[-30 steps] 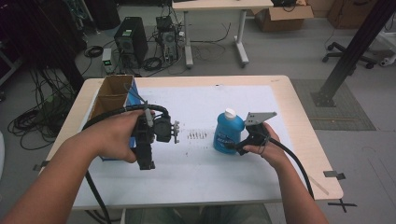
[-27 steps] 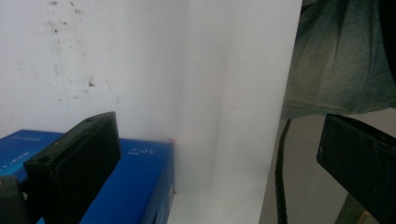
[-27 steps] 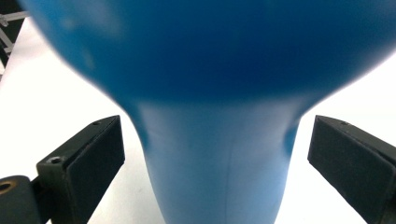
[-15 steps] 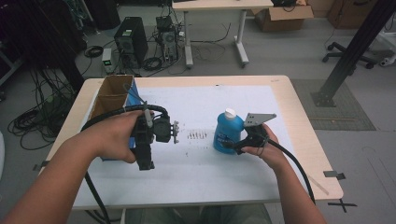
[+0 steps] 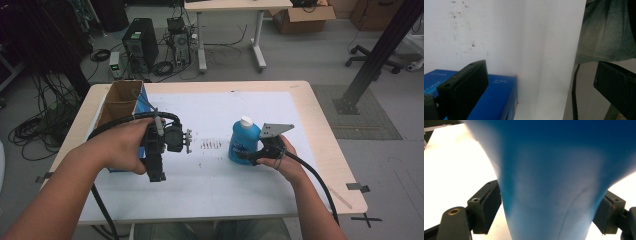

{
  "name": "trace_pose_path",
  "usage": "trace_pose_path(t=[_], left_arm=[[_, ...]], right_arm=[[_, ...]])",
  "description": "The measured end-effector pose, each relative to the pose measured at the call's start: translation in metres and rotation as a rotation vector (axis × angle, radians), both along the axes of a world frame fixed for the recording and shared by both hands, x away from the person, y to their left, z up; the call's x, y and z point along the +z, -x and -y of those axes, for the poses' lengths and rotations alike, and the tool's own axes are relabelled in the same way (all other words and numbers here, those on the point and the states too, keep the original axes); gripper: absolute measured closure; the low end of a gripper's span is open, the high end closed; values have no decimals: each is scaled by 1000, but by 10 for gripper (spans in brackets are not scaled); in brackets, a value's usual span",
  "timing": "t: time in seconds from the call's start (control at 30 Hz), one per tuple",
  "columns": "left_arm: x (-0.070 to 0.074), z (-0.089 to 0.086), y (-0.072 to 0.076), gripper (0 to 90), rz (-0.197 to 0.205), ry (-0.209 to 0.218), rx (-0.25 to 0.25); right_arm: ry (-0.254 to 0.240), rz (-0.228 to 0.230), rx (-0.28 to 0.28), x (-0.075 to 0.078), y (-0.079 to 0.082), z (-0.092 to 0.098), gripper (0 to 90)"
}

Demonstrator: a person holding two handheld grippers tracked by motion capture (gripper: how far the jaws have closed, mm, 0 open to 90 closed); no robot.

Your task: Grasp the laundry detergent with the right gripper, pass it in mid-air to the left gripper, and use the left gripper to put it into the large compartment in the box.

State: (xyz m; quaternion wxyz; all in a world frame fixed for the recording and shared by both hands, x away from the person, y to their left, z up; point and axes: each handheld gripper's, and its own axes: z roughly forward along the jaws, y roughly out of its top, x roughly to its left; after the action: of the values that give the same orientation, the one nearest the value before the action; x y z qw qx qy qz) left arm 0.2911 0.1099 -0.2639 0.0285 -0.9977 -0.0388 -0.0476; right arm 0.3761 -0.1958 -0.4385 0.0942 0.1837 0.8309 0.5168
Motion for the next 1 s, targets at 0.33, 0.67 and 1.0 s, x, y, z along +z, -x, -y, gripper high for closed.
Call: trace_pose_path(t=[0.33, 0.67, 1.0], left_arm=[[2, 1, -1, 2, 3, 5, 3], [2, 3, -2, 2, 6, 4, -4], [3, 8, -6, 2, 6, 5, -12]], right_arm=[[-5, 26, 1, -2, 1, 2, 330], [-21, 37, 21, -4, 1, 1, 419], [-50, 20, 39, -1, -2, 3, 451]])
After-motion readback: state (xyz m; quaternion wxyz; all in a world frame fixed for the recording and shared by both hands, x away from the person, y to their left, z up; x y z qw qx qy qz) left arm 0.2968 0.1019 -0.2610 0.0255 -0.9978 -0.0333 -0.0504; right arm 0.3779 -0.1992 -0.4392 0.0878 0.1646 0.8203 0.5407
